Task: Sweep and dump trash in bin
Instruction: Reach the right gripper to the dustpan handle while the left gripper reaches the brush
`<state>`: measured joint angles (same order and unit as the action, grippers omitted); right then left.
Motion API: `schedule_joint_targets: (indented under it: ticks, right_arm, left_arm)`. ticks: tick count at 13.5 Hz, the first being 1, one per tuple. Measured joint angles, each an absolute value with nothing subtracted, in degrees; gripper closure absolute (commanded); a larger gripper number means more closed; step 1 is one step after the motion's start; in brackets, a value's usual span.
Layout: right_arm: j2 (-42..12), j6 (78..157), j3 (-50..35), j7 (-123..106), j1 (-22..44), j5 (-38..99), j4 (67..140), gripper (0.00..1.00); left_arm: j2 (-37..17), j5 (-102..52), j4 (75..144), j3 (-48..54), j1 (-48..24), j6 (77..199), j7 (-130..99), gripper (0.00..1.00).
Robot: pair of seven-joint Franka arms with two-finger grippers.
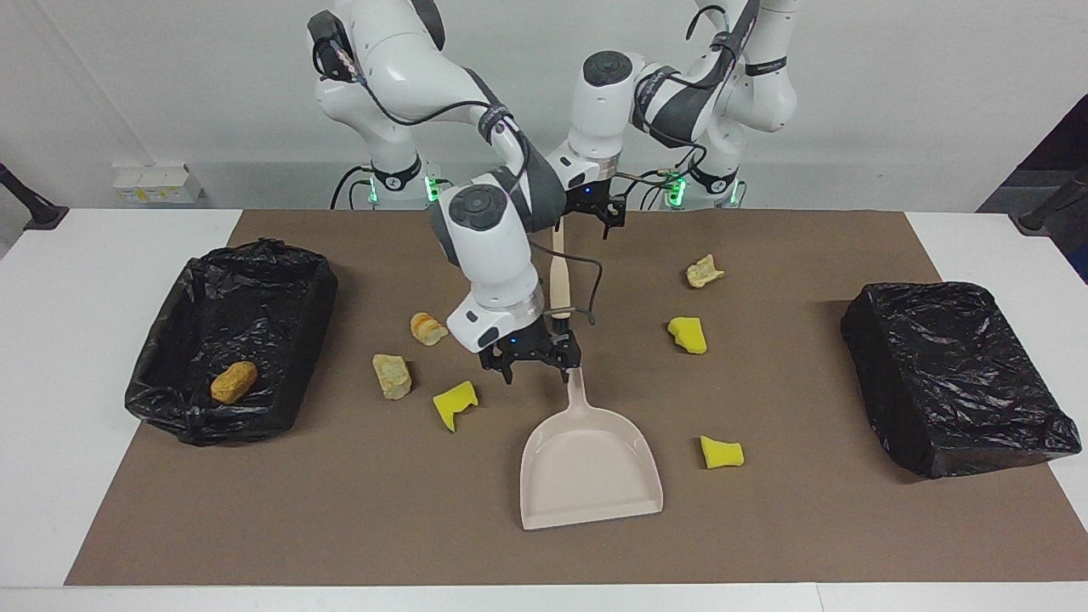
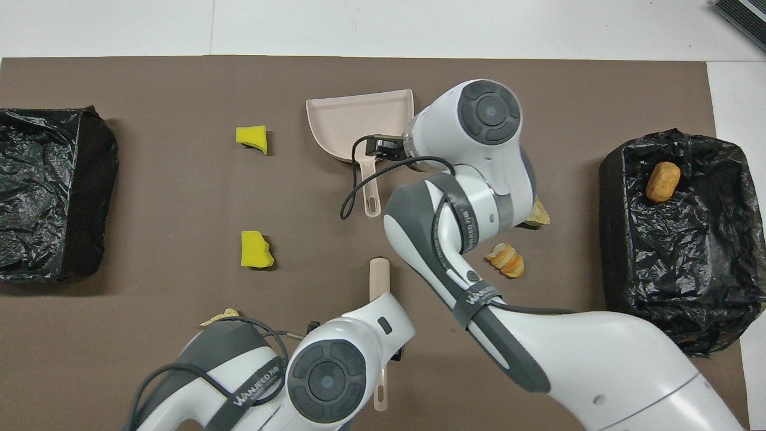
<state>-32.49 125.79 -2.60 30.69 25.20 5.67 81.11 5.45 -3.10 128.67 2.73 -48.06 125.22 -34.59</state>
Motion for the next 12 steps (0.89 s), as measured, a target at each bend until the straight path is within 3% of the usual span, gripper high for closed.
schedule_joint_targets:
  ticks: [5, 6, 8, 9, 11, 12]
  right_arm:
    - [-35.43, 128.07, -2.58, 30.67, 27.29, 4.41, 80.88, 0.00]
    - [-35.42, 128.21, -2.59, 30.12, 27.40, 4.35, 80.74, 0.01]
    - [-35.44, 128.20, -2.54, 26.52, 27.38, 4.35, 80.72, 0.38]
    - [-35.47, 128.20, -2.45, 25.17, 27.31, 4.36, 80.81, 0.44]
    - [-35.55, 128.20, -2.41, 24.38, 27.25, 4.36, 80.84, 0.44]
    - [-35.58, 128.20, -2.44, 24.37, 27.32, 4.36, 80.84, 0.44]
  left_arm:
    - [4.80, -3.11, 134.97, 2.67, -52.59, 131.70, -39.58, 0.00]
    - [4.49, -3.11, 135.35, 2.66, -53.39, 132.57, -40.36, 0.08]
    - [3.35, -3.11, 135.73, 2.69, -54.57, 135.18, -42.11, 0.24]
    - [2.91, -3.11, 135.73, 2.68, -54.72, 135.70, -42.37, 0.33]
    - [2.45, -3.11, 135.73, 2.60, -54.73, 135.90, -42.51, 0.70]
    - [2.37, -3.11, 135.73, 2.58, -54.73, 135.90, -42.50, 0.75]
